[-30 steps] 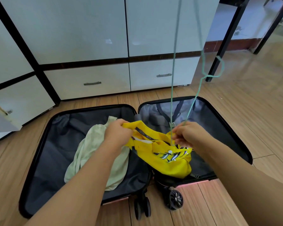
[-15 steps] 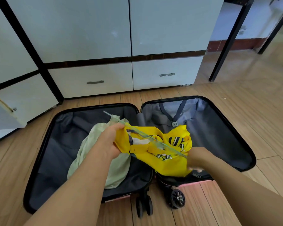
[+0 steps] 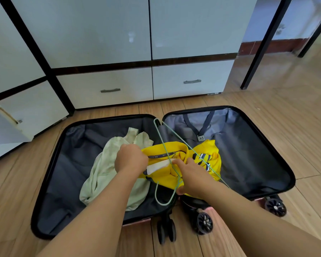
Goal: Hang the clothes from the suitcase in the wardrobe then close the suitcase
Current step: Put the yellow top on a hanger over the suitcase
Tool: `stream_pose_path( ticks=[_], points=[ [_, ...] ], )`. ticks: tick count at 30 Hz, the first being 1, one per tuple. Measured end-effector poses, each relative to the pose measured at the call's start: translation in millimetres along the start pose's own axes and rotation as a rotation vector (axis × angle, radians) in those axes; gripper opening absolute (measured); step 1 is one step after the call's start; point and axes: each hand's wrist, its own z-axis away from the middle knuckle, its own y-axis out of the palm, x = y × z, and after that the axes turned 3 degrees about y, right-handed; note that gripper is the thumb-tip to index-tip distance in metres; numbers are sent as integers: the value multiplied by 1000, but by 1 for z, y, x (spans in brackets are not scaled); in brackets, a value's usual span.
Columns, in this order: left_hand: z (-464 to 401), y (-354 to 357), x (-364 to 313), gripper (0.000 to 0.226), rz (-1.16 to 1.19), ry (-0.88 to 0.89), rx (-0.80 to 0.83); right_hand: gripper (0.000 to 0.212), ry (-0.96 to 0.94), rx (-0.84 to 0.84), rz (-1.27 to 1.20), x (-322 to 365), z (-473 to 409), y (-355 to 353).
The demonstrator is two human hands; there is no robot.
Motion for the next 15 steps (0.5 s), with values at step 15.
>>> stream_pose_path(
  ticks=[15],
  points=[
    [8, 7, 2, 15, -43, 76, -155, 17, 39, -762, -522, -46, 2, -74]
  ],
)
